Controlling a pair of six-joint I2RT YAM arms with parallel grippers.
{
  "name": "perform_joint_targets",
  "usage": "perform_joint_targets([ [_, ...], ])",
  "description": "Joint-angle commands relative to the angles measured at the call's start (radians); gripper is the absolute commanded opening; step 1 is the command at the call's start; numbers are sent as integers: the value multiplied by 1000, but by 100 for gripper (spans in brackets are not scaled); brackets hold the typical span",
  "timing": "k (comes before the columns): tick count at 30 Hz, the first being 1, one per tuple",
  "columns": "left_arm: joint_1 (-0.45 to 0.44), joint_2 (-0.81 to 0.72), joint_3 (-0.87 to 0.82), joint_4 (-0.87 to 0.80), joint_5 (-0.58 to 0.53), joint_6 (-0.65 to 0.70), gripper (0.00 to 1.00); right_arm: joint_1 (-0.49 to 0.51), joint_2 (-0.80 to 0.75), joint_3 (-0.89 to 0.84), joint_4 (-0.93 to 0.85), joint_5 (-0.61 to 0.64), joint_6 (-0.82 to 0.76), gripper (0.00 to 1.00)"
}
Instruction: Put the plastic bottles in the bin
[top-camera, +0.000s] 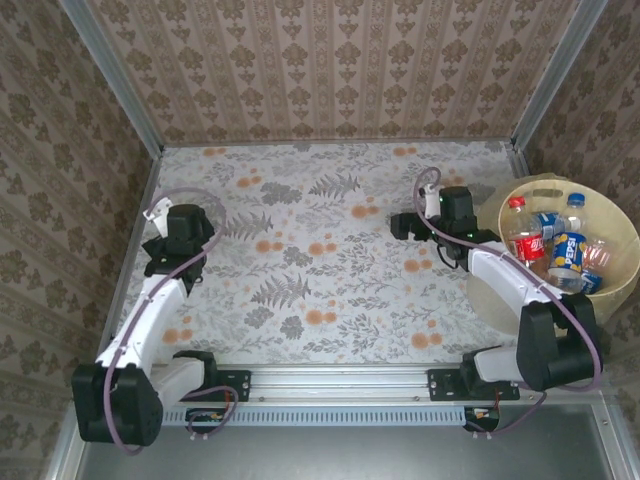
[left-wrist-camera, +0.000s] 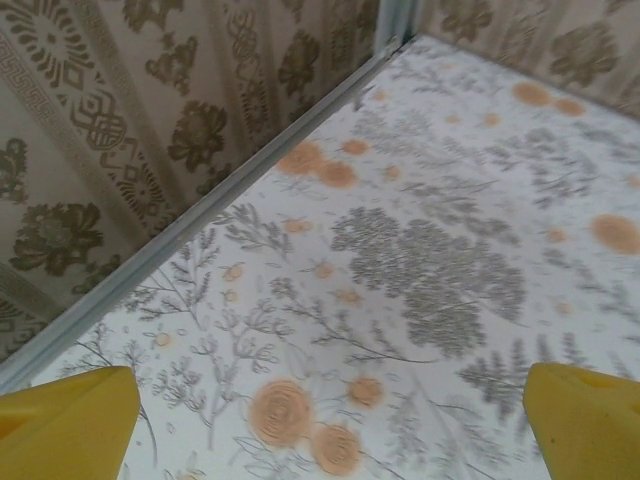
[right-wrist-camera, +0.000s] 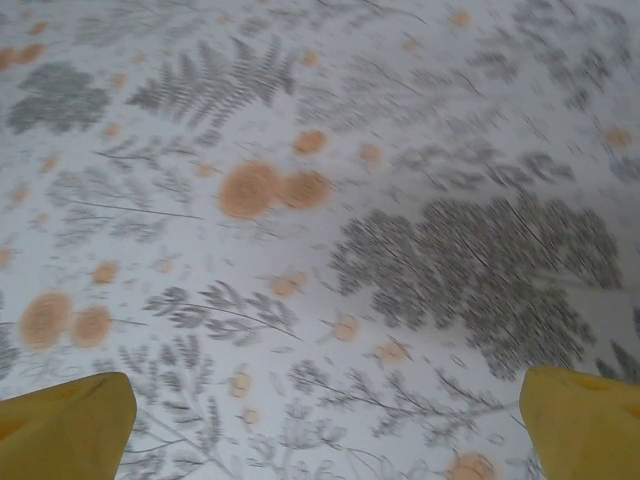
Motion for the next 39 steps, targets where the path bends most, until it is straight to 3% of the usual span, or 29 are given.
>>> perform_joint_targets([
  [1, 27, 68, -52, 169, 24, 127, 100, -44, 7, -43, 122, 24, 33, 100],
  [4, 36, 168, -91, 314, 91, 241, 100, -107, -10, -71, 143, 37, 32, 100],
  [7, 39, 249, -63, 343, 126, 301, 100, -150, -21, -108, 168, 135, -4, 100],
  [9, 39, 299, -64, 409, 170, 351, 100, -195, -10, -131, 189, 130, -9, 100],
  [15, 48, 415, -99, 632, 290, 477, 100, -252, 24, -255, 457, 99, -43, 100],
  [20, 70, 424, -220, 876, 394, 511, 100, -254, 62, -269, 572, 51, -47, 100],
  [22, 70, 451, -299, 1024, 382, 501, 100, -253, 74, -296, 665, 34, -28, 100],
  [23, 75, 494, -340, 1187, 369, 519, 100, -254, 84, -315, 732, 27, -12, 100],
  [28, 70, 467, -309, 1075, 341, 493, 100, -240, 107, -387, 873, 3, -40, 100],
  [32, 69, 469, -315, 1093, 341, 498, 100, -174, 210, -430, 1059, 97, -83, 100],
  [34, 68, 469, -313, 1087, 342, 499, 100, -155, 174, -360, 858, 153, -93, 100],
  [35, 68, 470, -312, 1087, 343, 499, 100, -142, 195, -379, 932, 173, -101, 100],
  [39, 68, 470, -312, 1086, 343, 499, 100, -140, 187, -377, 920, 178, -99, 100],
])
